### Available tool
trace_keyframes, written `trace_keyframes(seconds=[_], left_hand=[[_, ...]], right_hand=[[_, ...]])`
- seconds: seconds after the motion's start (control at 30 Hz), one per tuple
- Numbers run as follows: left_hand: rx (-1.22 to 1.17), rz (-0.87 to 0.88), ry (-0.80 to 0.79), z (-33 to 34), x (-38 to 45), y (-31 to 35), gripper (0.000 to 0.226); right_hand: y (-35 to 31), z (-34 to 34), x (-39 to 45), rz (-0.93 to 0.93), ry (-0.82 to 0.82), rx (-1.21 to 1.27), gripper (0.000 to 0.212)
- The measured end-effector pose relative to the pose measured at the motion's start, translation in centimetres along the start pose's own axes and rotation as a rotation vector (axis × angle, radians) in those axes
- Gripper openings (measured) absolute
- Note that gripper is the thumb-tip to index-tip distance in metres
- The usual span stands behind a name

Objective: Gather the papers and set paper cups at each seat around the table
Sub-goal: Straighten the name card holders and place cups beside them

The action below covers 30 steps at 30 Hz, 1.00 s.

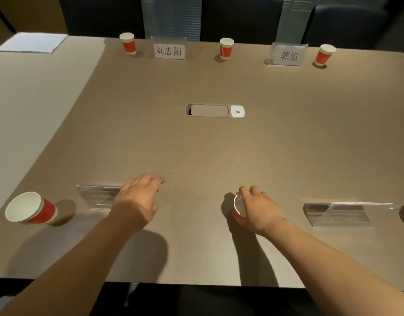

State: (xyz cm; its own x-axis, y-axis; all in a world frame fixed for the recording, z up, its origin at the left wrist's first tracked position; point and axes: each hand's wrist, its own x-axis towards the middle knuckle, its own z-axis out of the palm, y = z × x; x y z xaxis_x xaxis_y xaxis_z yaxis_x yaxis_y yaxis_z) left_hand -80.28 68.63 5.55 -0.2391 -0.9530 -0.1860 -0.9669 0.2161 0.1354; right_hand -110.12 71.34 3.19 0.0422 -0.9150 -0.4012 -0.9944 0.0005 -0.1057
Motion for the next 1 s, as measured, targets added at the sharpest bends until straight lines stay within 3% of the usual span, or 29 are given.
trace_keyframes(seconds=[0.1,0.2,0.3,0.4,0.53,0.6,0.73,0.87,1.0], left_hand=[[0.073,-0.060,-0.063,0.4,1.2,-2.0,0.072],[0.123,-0.103,-0.131,1.0,2.1,-4.3,0.070],[0.133,-0.103,-0.170,1.9,2.4,-5.8,0.059],[0.181,-0.071,-0.125,2.6,2.3,-6.3,0.043],[0.175,-0.070,-0.071,3.2,2.1,-6.1,0.037],[0.175,-0.063,-0.063,3.1,2.0,-6.0,0.036],[0.159,-0.035,-0.067,3.0,1.8,-6.1,0.039],[0.133,0.008,-0.091,2.7,1.6,-6.4,0.048],[-0.018,0.042,-0.080,0.9,0.6,-7.1,0.075]], right_hand=[[-0.4,-0.3,-0.3,-0.026,-0.041,-0.127,0.093],[-0.9,0.0,-0.5,-0.062,-0.054,-0.125,0.079],[-1.2,-0.2,0.1,0.015,-0.051,-0.035,0.063],[-1.3,-0.6,0.8,0.091,-0.051,0.037,0.064],[-1.6,-0.6,0.9,0.140,-0.063,0.055,0.068],[-1.8,-0.5,0.8,0.157,-0.068,0.018,0.081],[-3.2,-1.6,0.7,0.112,-0.014,-0.028,0.113],[-7.3,-3.8,0.7,-0.048,0.089,-0.035,0.107],[-14.5,-4.9,0.9,-0.193,0.132,-0.030,0.088]])
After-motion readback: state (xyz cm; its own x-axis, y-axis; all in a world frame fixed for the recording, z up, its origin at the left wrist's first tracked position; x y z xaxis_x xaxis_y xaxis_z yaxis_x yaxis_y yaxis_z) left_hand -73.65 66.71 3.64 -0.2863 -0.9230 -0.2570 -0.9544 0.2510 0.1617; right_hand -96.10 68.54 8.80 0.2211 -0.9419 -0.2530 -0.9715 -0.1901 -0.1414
